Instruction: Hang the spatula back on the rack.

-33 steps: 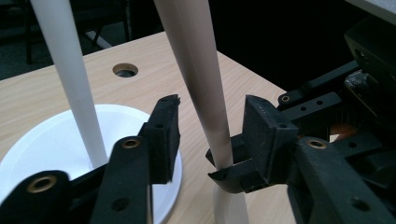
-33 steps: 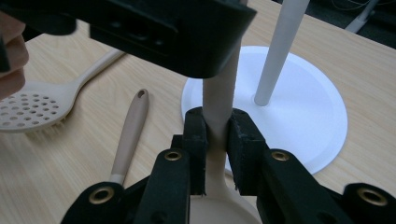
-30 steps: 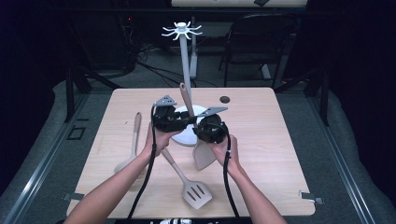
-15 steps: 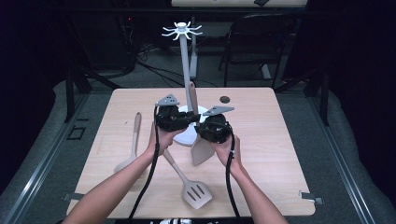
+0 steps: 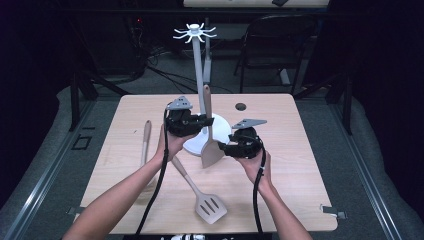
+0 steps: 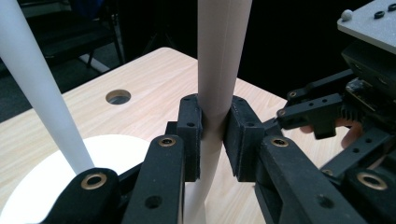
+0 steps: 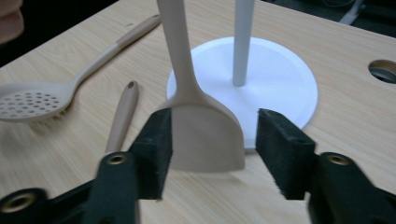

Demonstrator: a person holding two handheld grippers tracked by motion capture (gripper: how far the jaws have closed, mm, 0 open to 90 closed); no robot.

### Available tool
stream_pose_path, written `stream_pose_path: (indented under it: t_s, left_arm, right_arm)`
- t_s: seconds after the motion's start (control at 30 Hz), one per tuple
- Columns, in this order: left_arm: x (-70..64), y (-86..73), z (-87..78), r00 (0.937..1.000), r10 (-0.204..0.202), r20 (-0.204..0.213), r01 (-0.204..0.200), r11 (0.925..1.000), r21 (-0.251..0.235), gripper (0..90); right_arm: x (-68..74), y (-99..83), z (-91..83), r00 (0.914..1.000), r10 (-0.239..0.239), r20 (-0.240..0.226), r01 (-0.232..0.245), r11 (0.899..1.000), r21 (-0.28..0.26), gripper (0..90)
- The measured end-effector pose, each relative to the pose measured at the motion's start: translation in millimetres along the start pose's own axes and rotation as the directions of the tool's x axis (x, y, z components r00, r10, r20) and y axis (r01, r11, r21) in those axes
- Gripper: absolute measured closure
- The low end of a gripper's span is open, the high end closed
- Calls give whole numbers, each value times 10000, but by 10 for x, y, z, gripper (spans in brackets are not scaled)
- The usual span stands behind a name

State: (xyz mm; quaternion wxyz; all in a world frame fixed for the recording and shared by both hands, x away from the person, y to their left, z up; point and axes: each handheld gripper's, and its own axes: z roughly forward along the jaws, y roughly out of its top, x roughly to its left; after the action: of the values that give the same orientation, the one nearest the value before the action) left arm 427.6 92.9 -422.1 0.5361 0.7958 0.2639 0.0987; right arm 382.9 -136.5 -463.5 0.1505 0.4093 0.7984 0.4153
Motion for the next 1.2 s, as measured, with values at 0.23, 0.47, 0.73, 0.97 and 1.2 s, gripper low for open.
stream_pose_path:
  t_s: [0.23, 0.47, 0.73, 0.97, 1.2]
  left_arm:
    - [22, 79, -19, 9997, 226, 86, -226, 9997, 24, 772]
    - [26, 158, -13, 9990, 380, 217, -382, 9992, 96, 771]
    - [53, 217, -7, 9982, 565, 216, -568, 9983, 113, 772]
    - [86, 256, -13, 9981, 582, 185, -585, 9981, 189, 771]
    - [112, 309, -58, 9975, 677, 187, -679, 9976, 115, 771]
  right_arm:
    - [-69, -128, -58, 9977, 320, 603, -355, 9977, 571, 149]
    - [-160, -336, -164, 9966, 436, 705, -531, 9888, 1395, 0]
    - [-294, -473, -149, 9965, 526, 646, -644, 9785, 1959, 0]
    - [-319, -468, -112, 9966, 348, 744, -501, 9753, 2152, 8]
    - [-322, -460, -80, 9969, 135, 779, -316, 9715, 2351, 8]
